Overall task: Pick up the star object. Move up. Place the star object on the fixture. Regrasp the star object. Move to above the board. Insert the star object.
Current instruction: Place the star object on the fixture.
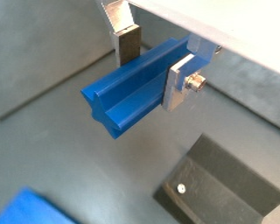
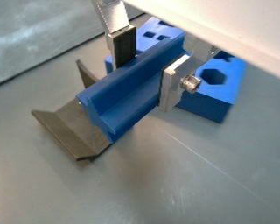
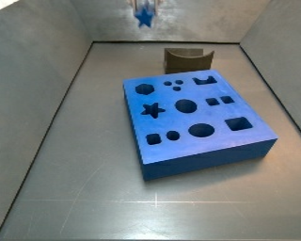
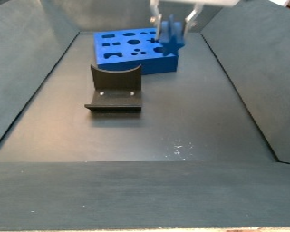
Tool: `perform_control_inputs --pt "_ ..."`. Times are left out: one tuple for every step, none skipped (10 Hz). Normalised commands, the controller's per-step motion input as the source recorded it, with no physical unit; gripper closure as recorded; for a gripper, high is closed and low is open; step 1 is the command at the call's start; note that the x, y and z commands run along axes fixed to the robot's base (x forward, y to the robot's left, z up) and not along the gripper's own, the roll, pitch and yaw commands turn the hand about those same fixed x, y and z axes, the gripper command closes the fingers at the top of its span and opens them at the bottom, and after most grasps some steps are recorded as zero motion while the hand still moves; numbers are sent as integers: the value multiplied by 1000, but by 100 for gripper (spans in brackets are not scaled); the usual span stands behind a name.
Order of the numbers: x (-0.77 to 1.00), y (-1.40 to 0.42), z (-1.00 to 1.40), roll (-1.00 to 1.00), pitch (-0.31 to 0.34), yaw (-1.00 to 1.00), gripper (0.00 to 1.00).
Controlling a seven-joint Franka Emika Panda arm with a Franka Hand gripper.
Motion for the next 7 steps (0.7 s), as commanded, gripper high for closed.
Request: perform_control_inputs --pt "1000 -173 -992 -182 31 270 100" --pt "1000 -146 -938 -148 29 174 100" --pt "999 -109 -849 -108 21 105 100" --pt "925 -82 -740 -89 19 86 100" --pt "778 -51 -528 -63 8 62 100" --pt "665 -37 -372 -53 6 55 100" --pt "595 -25 -202 -43 -26 53 100"
